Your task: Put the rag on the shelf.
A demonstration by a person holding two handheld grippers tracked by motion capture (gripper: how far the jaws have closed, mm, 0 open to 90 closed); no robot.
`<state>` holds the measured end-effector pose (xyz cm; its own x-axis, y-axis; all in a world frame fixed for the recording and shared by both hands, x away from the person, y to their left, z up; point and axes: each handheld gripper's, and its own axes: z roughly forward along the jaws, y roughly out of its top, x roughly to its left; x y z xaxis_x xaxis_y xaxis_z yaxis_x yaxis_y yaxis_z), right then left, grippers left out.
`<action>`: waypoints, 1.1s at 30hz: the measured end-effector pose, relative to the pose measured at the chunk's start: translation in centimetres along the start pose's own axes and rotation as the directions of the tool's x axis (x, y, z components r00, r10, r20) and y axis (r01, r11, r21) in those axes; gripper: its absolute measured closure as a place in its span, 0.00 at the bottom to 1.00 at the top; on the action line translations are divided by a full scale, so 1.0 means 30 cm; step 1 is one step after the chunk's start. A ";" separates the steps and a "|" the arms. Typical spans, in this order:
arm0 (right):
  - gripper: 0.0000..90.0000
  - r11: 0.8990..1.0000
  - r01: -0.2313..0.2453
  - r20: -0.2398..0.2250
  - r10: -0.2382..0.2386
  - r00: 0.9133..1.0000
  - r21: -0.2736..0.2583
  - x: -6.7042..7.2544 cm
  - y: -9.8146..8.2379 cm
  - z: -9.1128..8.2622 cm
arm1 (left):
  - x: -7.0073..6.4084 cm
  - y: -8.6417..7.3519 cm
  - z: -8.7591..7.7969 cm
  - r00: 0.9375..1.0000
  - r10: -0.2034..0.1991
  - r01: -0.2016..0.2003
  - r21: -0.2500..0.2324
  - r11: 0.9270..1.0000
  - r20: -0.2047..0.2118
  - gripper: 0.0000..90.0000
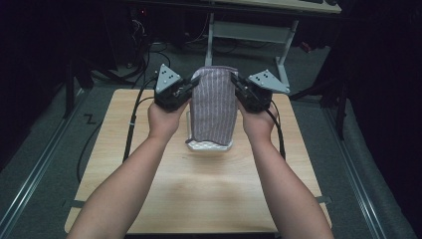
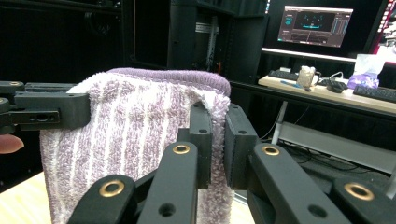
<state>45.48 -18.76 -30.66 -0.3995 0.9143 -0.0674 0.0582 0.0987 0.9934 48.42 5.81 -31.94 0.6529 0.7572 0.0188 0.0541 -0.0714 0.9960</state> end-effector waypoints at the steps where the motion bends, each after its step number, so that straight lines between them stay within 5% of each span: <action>1: 0.93 1.000 -0.005 -0.002 0.005 1.000 0.003 -0.005 -0.004 0.020 | 0.008 -0.002 0.010 1.000 -0.001 0.001 0.000 1.000 -0.007 0.87; 8: 0.93 0.999 -0.019 -0.002 0.019 1.000 0.040 -0.033 -0.017 0.076 | 0.046 -0.008 0.069 1.000 -0.028 0.028 0.040 0.999 -0.012 0.87; 19: 0.93 0.991 0.010 0.013 -0.012 1.000 0.135 -0.094 -0.036 0.158 | 0.060 -0.007 0.162 0.999 0.007 -0.001 0.121 0.993 -0.049 0.87; 24: 0.92 0.985 0.047 0.017 -0.050 0.999 0.166 -0.101 -0.055 0.178 | 0.083 -0.018 0.189 0.998 -0.045 0.052 0.162 0.985 -0.048 0.86; 33: 0.89 0.979 0.013 -0.005 -0.012 1.000 0.204 -0.104 -0.106 0.226 | 0.115 -0.083 0.197 0.994 -0.095 0.106 0.222 0.969 -0.059 0.85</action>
<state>52.73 -19.27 -34.23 -0.4046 0.9111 -0.0787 0.2386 0.1882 0.9527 55.00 4.78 -34.85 0.5991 0.7976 -0.0709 0.2896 -0.1333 0.9478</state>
